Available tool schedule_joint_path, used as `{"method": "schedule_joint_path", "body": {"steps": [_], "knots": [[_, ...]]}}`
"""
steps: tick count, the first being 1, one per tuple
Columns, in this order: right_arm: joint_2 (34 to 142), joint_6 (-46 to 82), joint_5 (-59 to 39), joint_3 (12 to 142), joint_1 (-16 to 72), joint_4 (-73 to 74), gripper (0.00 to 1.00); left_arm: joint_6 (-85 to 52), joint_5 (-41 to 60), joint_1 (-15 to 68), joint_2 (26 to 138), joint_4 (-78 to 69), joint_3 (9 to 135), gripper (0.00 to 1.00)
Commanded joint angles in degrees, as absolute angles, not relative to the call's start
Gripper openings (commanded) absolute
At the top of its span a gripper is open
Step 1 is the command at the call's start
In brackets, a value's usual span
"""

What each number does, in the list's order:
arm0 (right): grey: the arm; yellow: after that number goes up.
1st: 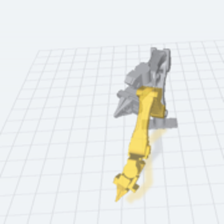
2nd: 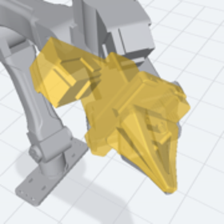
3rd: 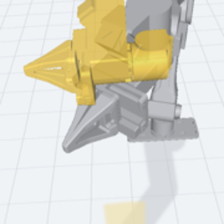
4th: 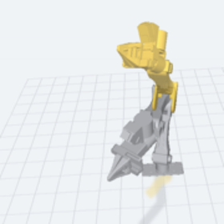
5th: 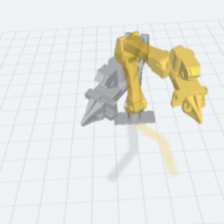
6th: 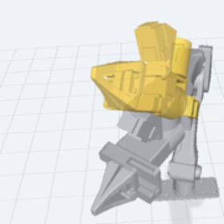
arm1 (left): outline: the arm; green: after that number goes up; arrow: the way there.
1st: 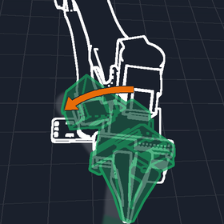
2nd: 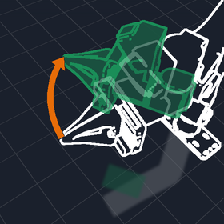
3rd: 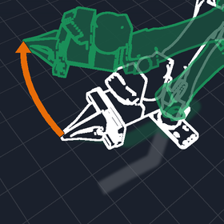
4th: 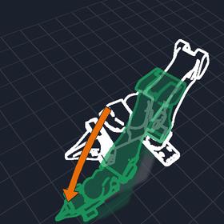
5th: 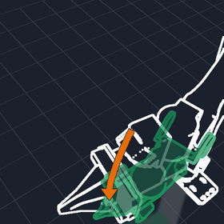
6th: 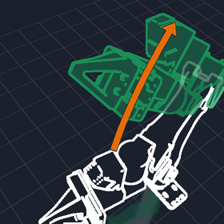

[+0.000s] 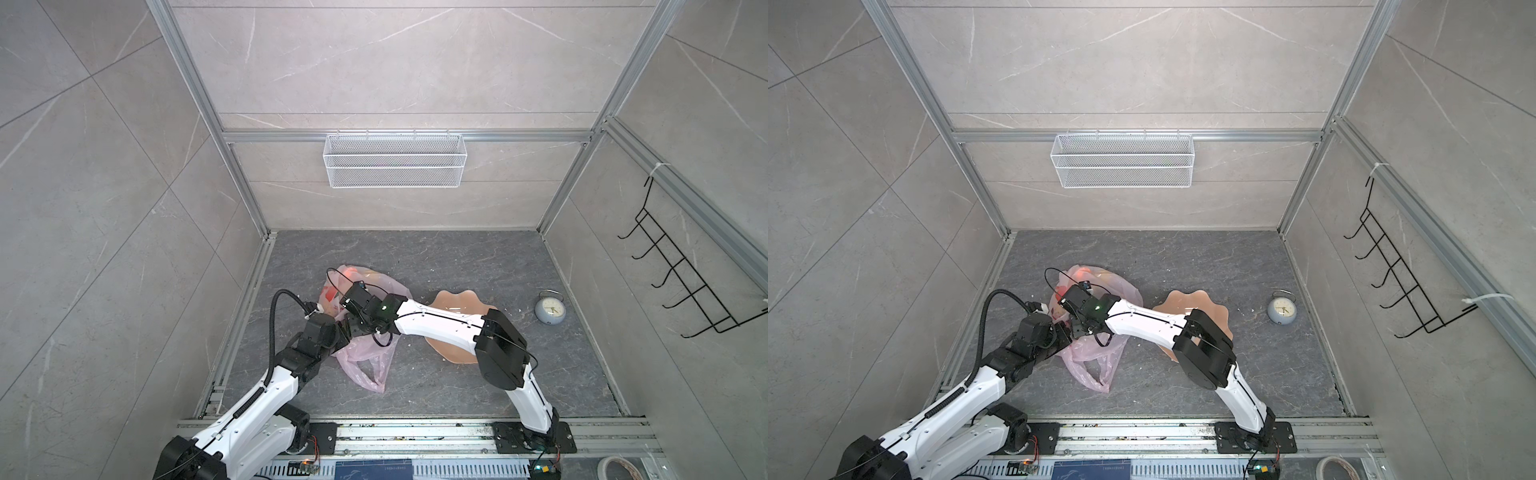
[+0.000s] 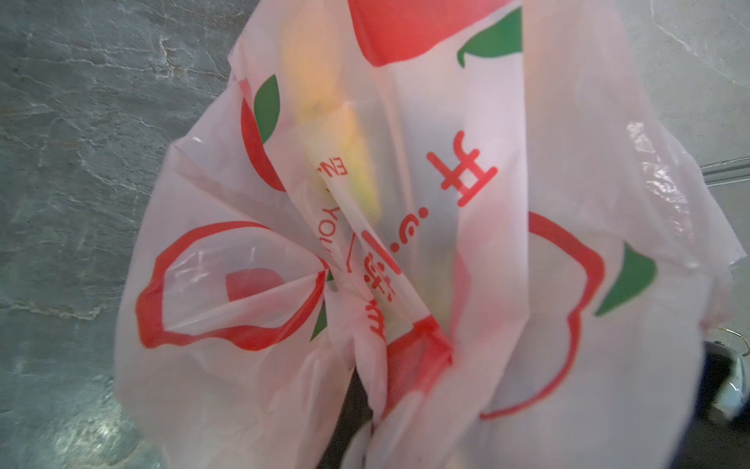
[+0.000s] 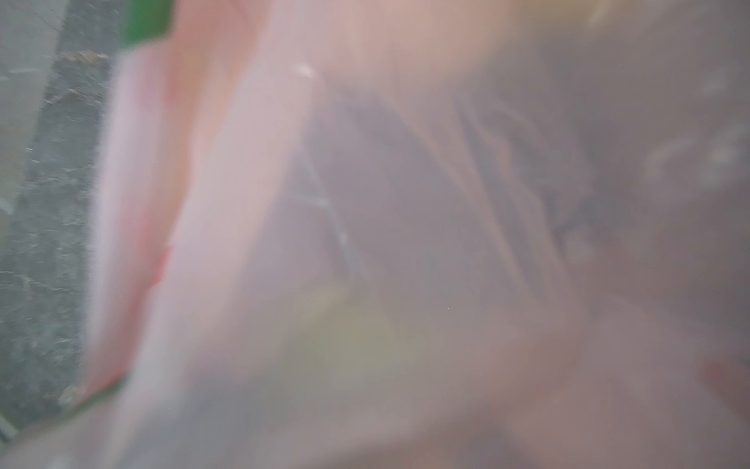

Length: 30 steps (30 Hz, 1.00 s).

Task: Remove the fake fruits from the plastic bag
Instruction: 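Lift the green custard apple out and carry it over the pink bowl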

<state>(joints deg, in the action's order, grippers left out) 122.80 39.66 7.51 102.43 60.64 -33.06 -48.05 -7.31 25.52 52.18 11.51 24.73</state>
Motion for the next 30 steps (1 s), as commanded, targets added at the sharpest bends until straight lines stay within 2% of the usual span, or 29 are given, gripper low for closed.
{"method": "schedule_joint_path", "body": {"steps": [1,11,17,24,30], "knots": [[116.4,38.5,7.8,99.5,60.8,-31.7,0.56,-46.5,-7.1,25.8,53.0,10.0,25.6,0.0],[106.0,38.2,6.6,89.5,59.2,-31.9,0.54,-45.7,-5.8,25.8,57.6,7.6,27.4,0.0],[97.2,37.6,6.0,81.9,58.0,-36.5,0.54,-46.0,-8.7,25.8,60.0,9.5,29.9,0.0],[86.6,35.0,5.9,73.4,51.6,-46.0,0.51,-44.9,-9.1,25.8,61.8,9.2,30.9,0.0],[84.1,30.9,5.8,71.3,44.4,-53.7,0.51,-45.0,-9.1,25.8,61.8,8.8,30.6,0.0]]}}
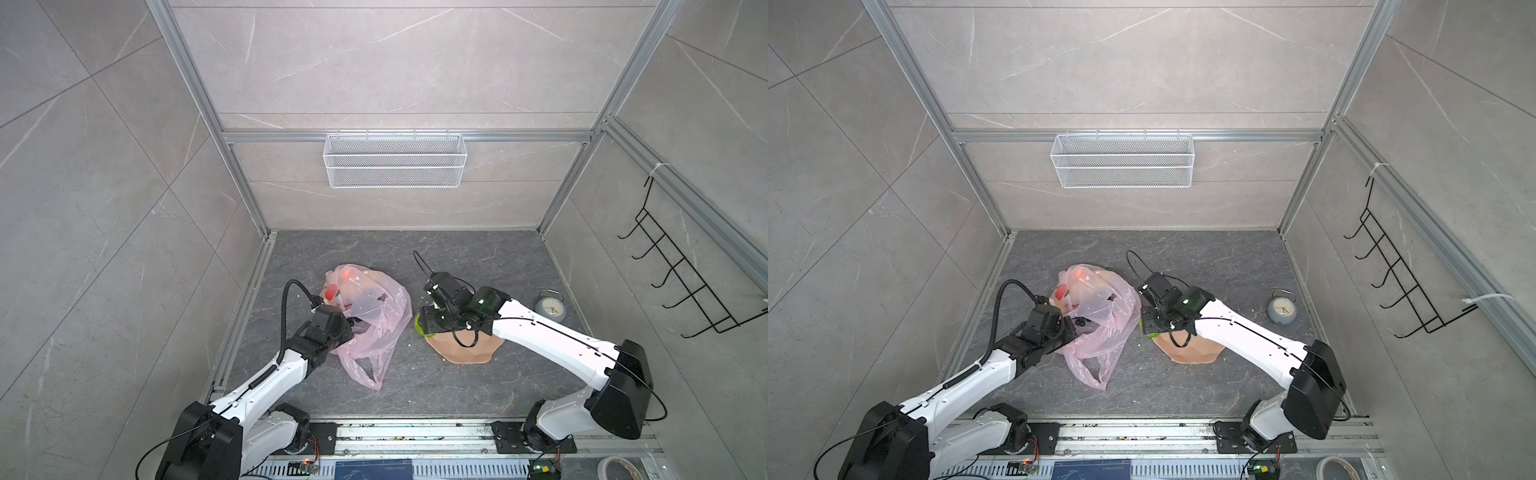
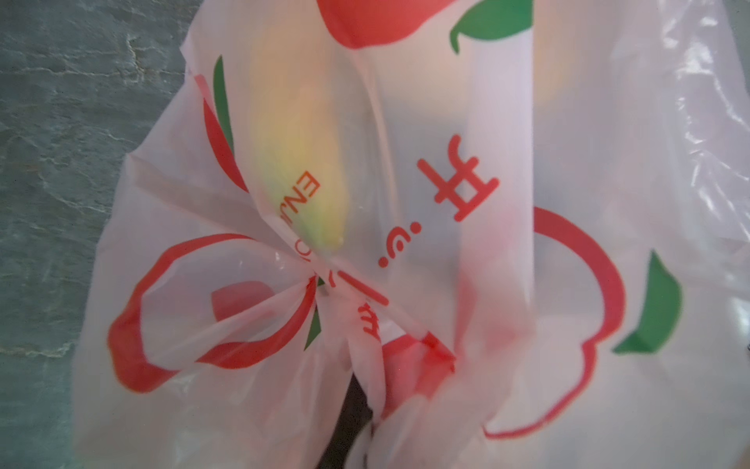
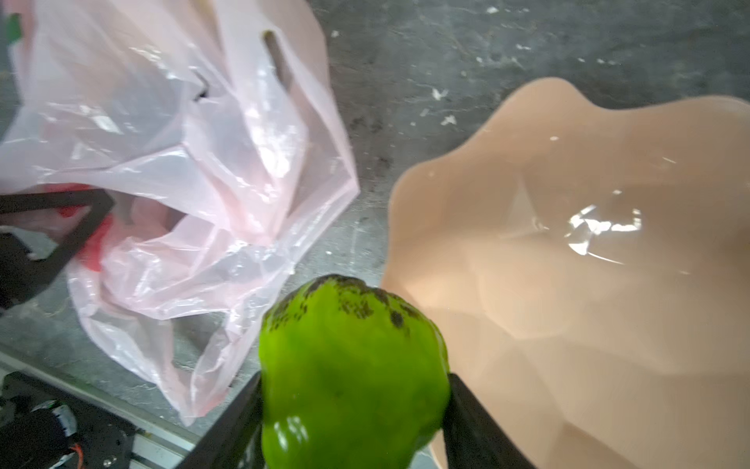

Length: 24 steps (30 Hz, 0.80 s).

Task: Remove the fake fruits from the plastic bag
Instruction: 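Lift the green custard apple out and carry it over the pink bowl, then lower the green custard apple into the pink bowl and open the right gripper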

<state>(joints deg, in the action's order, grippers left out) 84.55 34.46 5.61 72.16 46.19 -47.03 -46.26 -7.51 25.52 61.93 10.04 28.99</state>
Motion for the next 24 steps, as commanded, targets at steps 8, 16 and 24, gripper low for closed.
{"method": "schedule_joint_path", "body": {"steps": [8,16,24], "knots": [[87.7,26.2,4.7,71.7,36.1,-59.4,0.5,-44.8,-9.9,25.8,60.1,9.1,29.4,0.0],[92.3,23.5,3.4,71.7,30.7,-59.0,0.5,-44.3,-10.1,25.8,59.7,8.8,28.7,0.0],[97.1,20.6,2.2,73.3,27.4,-59.9,0.5,-44.1,-9.8,25.8,60.0,8.3,28.6,0.0]]}}
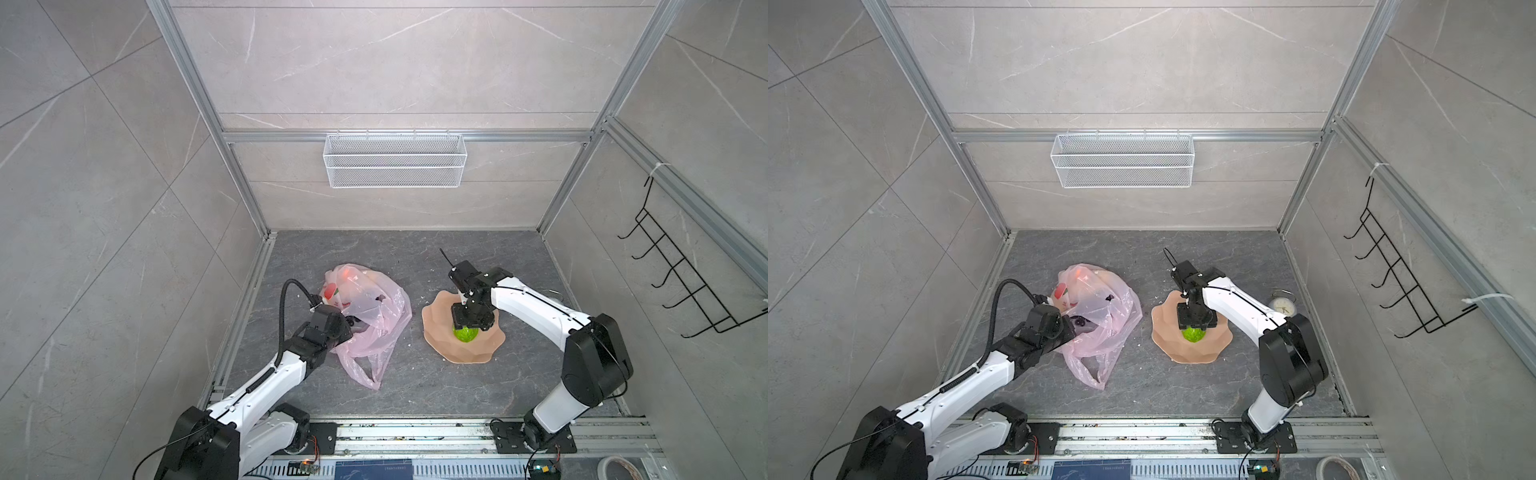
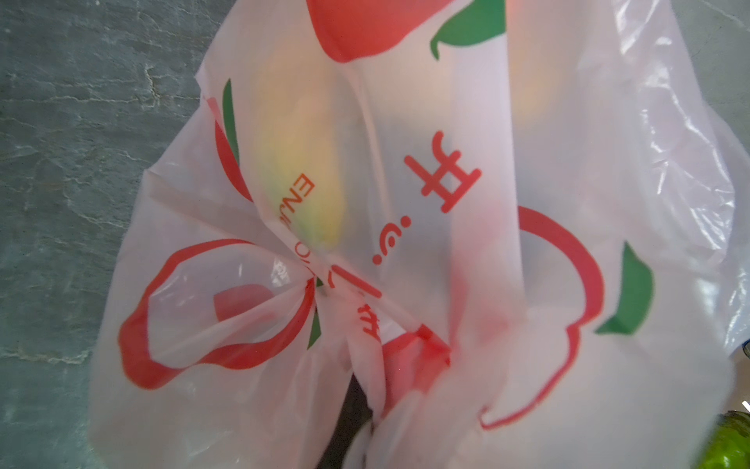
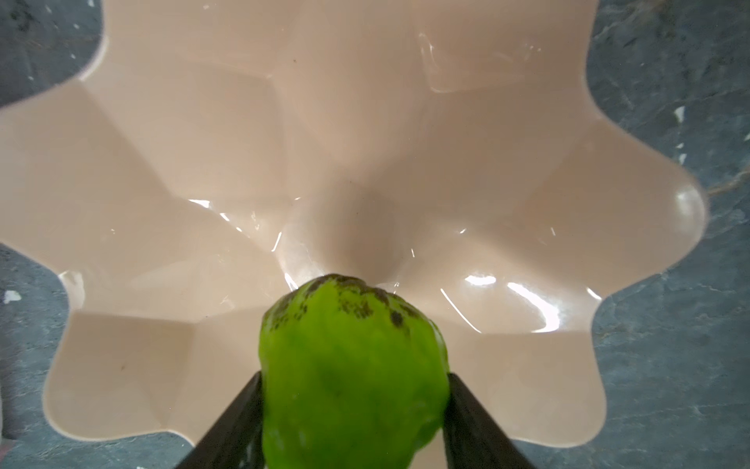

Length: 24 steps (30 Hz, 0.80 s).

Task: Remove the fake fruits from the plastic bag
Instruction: 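Lower the green custard apple into the pink bowl and open the right gripper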

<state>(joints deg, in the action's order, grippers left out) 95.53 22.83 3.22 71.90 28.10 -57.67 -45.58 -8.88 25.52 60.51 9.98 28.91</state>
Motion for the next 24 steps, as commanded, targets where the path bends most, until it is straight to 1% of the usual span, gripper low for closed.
{"method": "schedule_joint_path", "body": {"steps": [1,7,10,13,20,24], "knots": [[97.6,20.2,1.7,73.4,27.1,-59.9,0.5,-44.0,-9.8,25.8,60.2,8.2,28.6,0.0],[100.6,18.9,0.5,74.4,26.1,-60.0,0.5,-44.3,-9.5,25.8,60.6,7.6,28.4,0.0],[101.7,18.5,0.9,75.0,25.8,-59.9,0.53,-44.3,-9.5,25.8,60.7,7.7,28.5,0.0],[102.6,18.5,1.4,75.3,25.7,-59.4,0.57,-44.3,-9.6,25.8,60.6,7.9,28.4,0.0],[104.2,18.5,1.6,75.0,25.2,-57.8,0.59,-44.2,-9.7,25.8,60.0,8.3,28.5,0.0],[103.9,18.7,2.4,74.8,25.2,-57.1,0.66,-44.1,-9.8,25.8,59.6,8.6,28.7,0.0]]}}
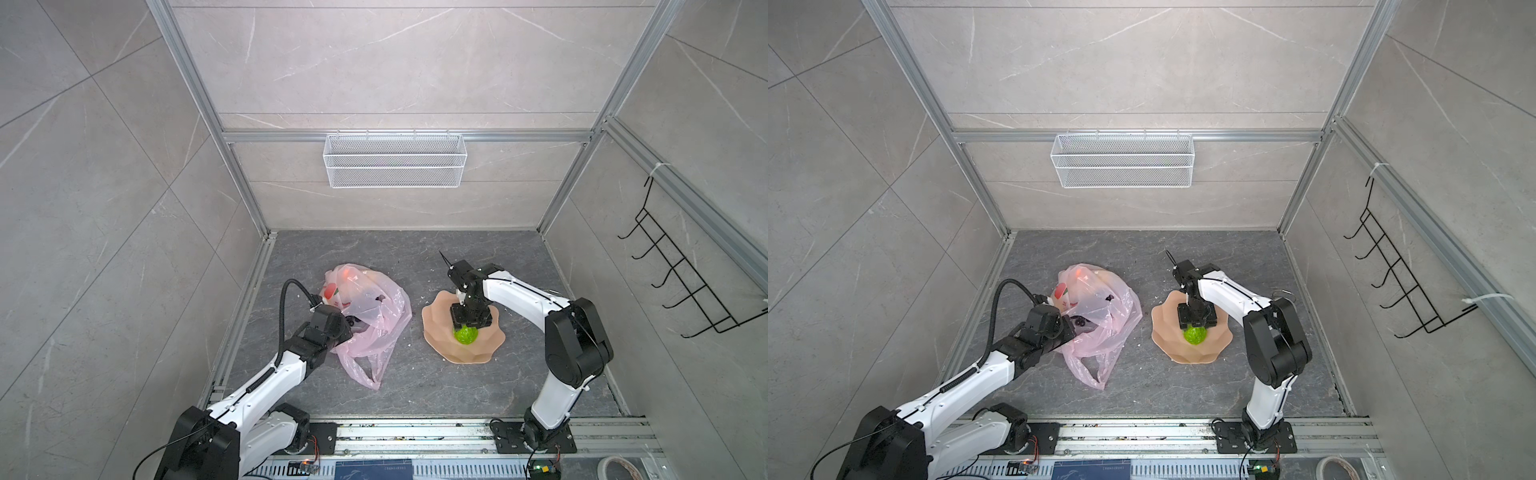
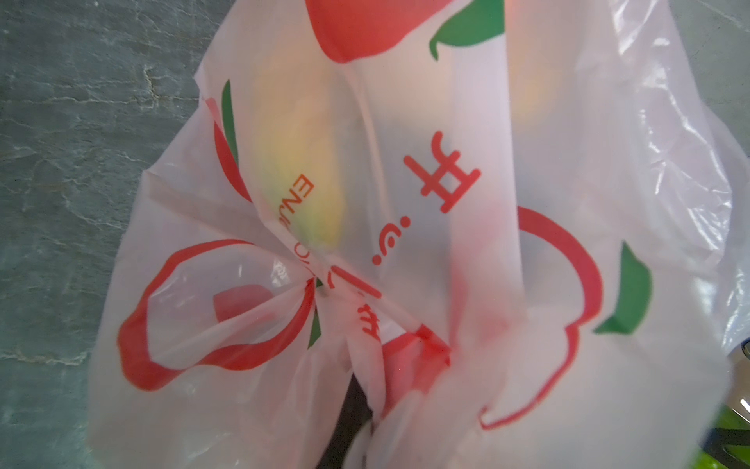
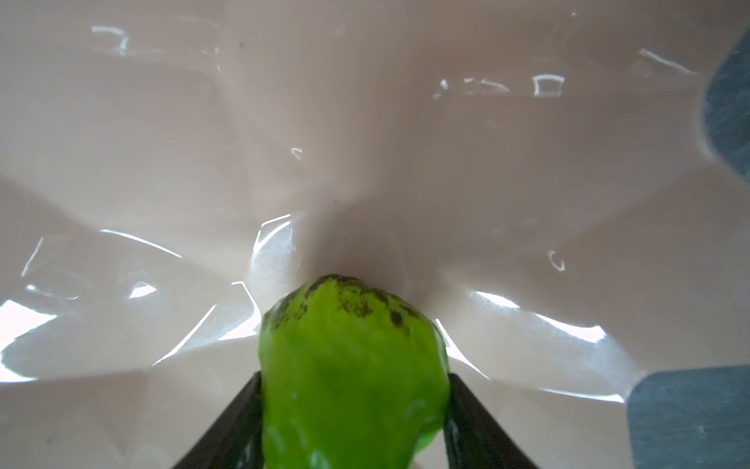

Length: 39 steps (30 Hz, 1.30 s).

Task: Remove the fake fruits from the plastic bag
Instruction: 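Lower the green custard apple into the pink bowl and open the right gripper, then move the right gripper back into the bag opening held by the left gripper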

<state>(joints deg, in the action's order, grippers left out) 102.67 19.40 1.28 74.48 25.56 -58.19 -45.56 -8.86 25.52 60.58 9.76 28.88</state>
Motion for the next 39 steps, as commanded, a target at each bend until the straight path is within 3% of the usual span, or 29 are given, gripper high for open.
{"method": "schedule_joint_path", "body": {"steps": [1,6,17,24,33,39], "knots": [[103.8,18.5,2.6,74.7,25.2,-57.0,0.69,-44.2,-9.9,25.8,59.5,8.7,28.6,0.0],[102.0,18.4,4.2,74.6,25.2,-56.9,0.76,-44.1,-9.9,25.8,59.3,9.0,28.8,0.0],[92.7,19.9,5.2,74.9,26.7,-57.3,0.79,-43.2,-10.3,25.8,59.0,10.6,30.6,0.0],[86.8,25.2,2.3,77.9,41.8,-50.3,0.68,-42.2,-11.3,25.7,57.9,11.7,31.4,0.0],[98.4,36.3,-4.5,79.1,57.6,-24.5,0.6,-41.4,-10.5,25.7,56.8,11.3,33.0,0.0],[107.0,41.2,-4.6,81.8,59.0,-14.9,0.51,-41.2,-7.9,25.7,56.9,9.9,35.2,0.0]]}}
